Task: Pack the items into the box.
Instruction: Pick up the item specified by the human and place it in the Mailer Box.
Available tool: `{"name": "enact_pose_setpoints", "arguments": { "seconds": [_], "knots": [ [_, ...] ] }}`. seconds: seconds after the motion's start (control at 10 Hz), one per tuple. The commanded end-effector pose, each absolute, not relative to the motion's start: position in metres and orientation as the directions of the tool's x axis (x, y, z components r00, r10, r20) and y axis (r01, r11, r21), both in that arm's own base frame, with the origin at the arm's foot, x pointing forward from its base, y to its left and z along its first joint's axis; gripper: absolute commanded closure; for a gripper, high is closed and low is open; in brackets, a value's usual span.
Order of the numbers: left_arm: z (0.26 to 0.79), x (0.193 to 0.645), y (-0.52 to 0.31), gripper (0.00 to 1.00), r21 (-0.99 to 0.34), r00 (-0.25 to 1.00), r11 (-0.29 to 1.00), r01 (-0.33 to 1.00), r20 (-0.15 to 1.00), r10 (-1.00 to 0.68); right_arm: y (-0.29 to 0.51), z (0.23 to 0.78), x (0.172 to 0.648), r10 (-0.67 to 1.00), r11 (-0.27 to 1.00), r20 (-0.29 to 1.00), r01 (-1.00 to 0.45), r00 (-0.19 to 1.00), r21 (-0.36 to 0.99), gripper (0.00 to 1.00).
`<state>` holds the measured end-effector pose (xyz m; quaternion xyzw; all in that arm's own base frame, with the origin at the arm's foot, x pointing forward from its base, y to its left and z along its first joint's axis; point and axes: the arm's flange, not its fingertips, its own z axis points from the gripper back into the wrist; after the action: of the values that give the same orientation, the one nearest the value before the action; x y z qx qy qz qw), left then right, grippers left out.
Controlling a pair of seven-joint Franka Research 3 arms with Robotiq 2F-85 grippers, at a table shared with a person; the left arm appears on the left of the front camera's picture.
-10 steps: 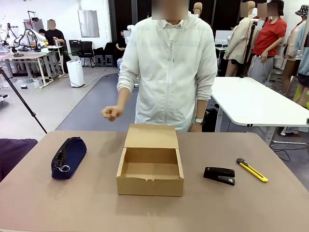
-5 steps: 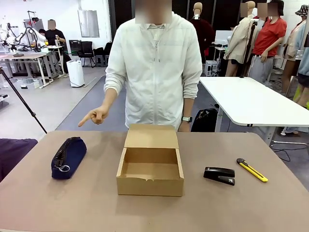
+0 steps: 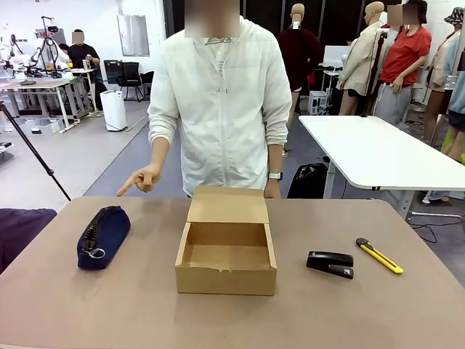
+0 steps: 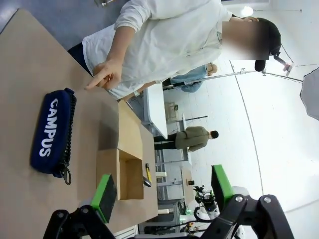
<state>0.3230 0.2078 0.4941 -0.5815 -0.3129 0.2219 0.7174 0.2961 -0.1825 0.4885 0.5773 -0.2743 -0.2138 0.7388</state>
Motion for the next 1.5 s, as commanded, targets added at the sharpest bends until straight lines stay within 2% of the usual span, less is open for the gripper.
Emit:
{"name": "enact_pose_setpoints", "arguments": {
  "seconds": [0.0,0.1,0.2,0.3,0.5,0.6,0.8,0.9,1.0,1.2,1.3,1.4],
  "knots": [
    [0.509,0.347,0.192,0.0,-0.945,0.755,0.328,0.003,0.217,0.618,-0.181,0.491,0.299,-0.637,0.232,0.166,-0.018,0.753,0.973,0.0],
    [0.522,0.381,0.166,0.0,-0.878,0.795,0.479,-0.011,0.283,0.537,-0.181,0.491,0.299,-0.637,0.232,0.166,-0.018,0.753,0.973,0.0],
    [0.532,0.414,0.14,0.0,-0.795,0.854,0.606,-0.026,0.297,0.427,-0.181,0.491,0.299,-0.637,0.232,0.166,-0.018,0.753,0.973,0.0],
    [0.533,0.441,0.117,0.0,-0.665,0.858,0.743,-0.077,0.335,0.389,-0.181,0.491,0.299,-0.637,0.232,0.166,-0.018,0.753,0.973,0.0],
    [0.528,0.47,0.077,0.0,-0.478,0.849,0.872,-0.105,0.413,0.329,-0.181,0.491,0.299,-0.637,0.232,0.166,-0.018,0.753,0.973,0.0],
    [0.521,0.478,0.057,0.0,-0.31,0.843,0.945,-0.105,0.476,0.25,-0.181,0.491,0.299,-0.637,0.232,0.166,-0.018,0.753,0.973,0.0],
    [0.511,0.488,0.036,0.0,-0.11,0.852,0.991,-0.071,0.51,0.118,-0.181,0.491,0.299,-0.637,0.232,0.166,-0.018,0.753,0.973,0.0],
    [0.513,0.49,0.029,0.0,-0.157,0.864,0.987,0.01,0.498,0.07,-0.181,0.491,0.299,-0.637,0.232,0.166,-0.018,0.753,0.973,0.0],
    [0.512,0.492,0.037,0.0,-0.2,0.836,0.979,-0.039,0.531,0.142,-0.181,0.491,0.299,-0.637,0.232,0.166,-0.018,0.753,0.973,0.0],
    [0.512,0.492,0.037,0.0,-0.2,0.836,0.979,-0.039,0.531,0.142,-0.181,0.491,0.299,-0.637,0.232,0.166,-0.018,0.753,0.973,0.0],
    [0.507,0.493,0.032,0.0,-0.158,0.847,0.987,-0.013,0.523,0.095,-0.181,0.491,0.299,-0.637,0.232,0.166,-0.018,0.753,0.973,0.0],
    [0.501,0.509,0.032,0.0,-0.186,0.908,0.982,0.017,0.414,0.062,-0.181,0.491,0.299,-0.637,0.232,0.166,-0.018,0.753,0.973,0.0]
  ]
}}
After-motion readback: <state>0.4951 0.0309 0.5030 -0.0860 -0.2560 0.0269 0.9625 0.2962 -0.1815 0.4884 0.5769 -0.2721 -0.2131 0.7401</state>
